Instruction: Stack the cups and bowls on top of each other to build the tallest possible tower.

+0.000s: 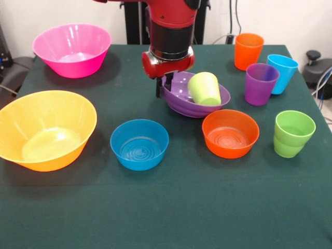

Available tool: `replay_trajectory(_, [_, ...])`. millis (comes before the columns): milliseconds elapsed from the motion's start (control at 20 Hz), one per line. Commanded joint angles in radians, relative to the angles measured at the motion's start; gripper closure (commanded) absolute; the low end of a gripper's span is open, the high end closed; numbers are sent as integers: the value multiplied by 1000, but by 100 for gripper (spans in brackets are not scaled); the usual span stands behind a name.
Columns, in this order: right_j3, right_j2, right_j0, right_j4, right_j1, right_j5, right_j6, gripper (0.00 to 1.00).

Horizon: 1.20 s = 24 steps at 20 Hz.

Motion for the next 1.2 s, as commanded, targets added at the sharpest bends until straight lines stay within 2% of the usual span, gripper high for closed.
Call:
replay_trajectory(50, [-98, 38, -23, -125, 82, 55, -168, 100])
replay_trajectory(750, [-100, 54, -48, -137, 85, 36, -191, 100])
replay_trajectory(1200, [-82, 120, -142, -154, 77, 53, -287, 100])
